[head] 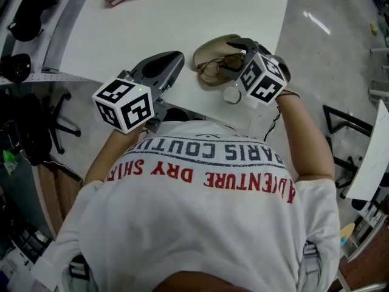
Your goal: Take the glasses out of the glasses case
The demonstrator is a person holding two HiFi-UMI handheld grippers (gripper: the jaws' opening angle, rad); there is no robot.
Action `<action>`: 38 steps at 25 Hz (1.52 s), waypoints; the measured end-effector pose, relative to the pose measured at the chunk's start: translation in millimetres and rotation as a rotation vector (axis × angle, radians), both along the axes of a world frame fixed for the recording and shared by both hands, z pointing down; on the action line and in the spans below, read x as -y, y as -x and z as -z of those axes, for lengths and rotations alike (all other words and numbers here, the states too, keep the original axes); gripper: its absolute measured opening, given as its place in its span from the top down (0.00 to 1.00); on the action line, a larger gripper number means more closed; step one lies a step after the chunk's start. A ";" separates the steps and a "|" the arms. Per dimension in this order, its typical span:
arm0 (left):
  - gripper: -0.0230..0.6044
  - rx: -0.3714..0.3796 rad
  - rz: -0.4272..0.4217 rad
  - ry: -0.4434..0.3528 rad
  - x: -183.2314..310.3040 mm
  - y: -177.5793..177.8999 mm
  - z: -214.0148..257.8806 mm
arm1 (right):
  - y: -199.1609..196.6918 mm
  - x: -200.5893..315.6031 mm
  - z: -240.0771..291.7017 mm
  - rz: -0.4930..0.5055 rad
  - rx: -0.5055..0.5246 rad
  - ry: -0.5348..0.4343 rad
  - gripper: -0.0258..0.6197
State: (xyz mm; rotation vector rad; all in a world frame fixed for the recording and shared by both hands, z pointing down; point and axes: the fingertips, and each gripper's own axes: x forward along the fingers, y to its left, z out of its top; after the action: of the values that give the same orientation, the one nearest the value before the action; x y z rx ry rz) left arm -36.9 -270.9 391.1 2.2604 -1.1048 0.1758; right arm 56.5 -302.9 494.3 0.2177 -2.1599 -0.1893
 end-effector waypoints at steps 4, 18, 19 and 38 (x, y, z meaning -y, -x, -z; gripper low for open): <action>0.91 -0.002 0.014 0.014 1.6 7.0 -6.5 | 4.8 4.5 -10.5 0.021 -0.029 0.005 0.55; 0.91 -0.016 0.032 0.031 4.3 12.1 -24.0 | 9.5 -6.5 -34.9 0.248 -0.213 -0.065 0.81; 0.91 -0.017 0.032 0.029 4.3 11.6 -24.1 | 9.6 -7.8 -35.6 0.264 -0.223 -0.070 0.83; 0.91 -0.014 0.067 0.020 0.3 16.8 -23.4 | 4.3 -17.1 -34.6 0.426 -0.338 -0.133 0.91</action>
State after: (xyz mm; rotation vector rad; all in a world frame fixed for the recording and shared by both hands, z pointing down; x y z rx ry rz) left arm -53.7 -271.2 414.5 2.2005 -1.1641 0.1434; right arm 52.2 -285.8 528.9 -0.1928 -1.8326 -0.5723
